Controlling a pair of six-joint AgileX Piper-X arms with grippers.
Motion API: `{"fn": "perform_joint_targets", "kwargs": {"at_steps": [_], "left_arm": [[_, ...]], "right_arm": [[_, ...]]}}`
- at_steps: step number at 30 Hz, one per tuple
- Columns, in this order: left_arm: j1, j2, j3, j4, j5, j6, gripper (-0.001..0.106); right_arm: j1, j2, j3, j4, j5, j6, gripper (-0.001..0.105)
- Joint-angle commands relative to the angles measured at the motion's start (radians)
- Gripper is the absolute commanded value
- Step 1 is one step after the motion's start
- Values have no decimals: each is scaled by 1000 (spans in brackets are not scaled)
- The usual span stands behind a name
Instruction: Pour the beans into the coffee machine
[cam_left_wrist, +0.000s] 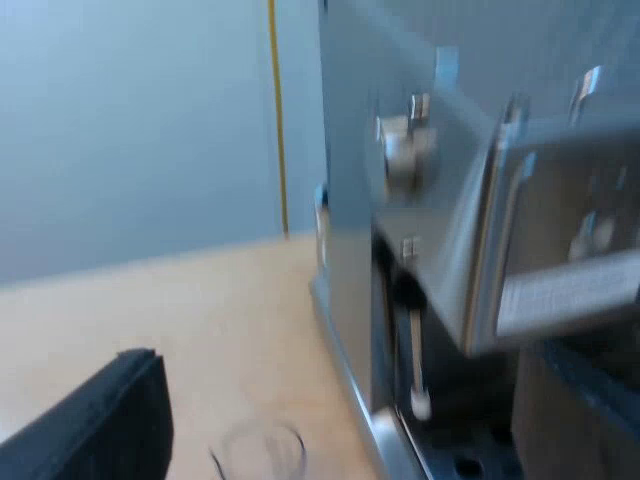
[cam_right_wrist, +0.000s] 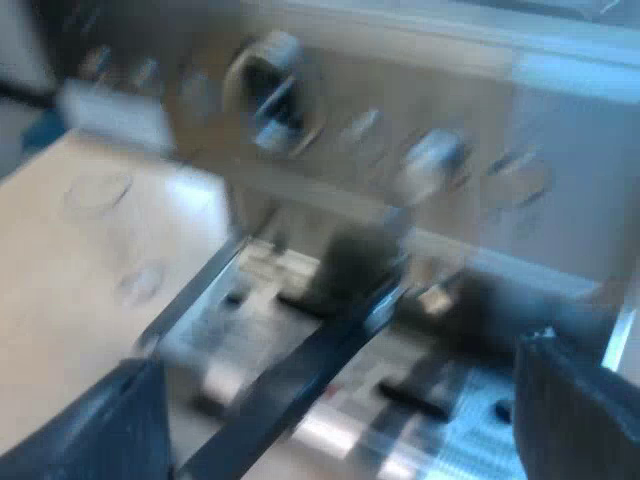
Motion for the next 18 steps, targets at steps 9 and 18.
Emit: {"fn": "perform_joint_targets", "kwargs": {"at_steps": [9, 18], "left_arm": [[-5, -3, -31, -10, -28, -11, 72], [-98, -3, -31, -10, -45, -11, 72]], "right_arm": [[-416, -7, -60, 39, -204, -9, 69], [-654, -29, -60, 77, -256, -63, 69]]}}
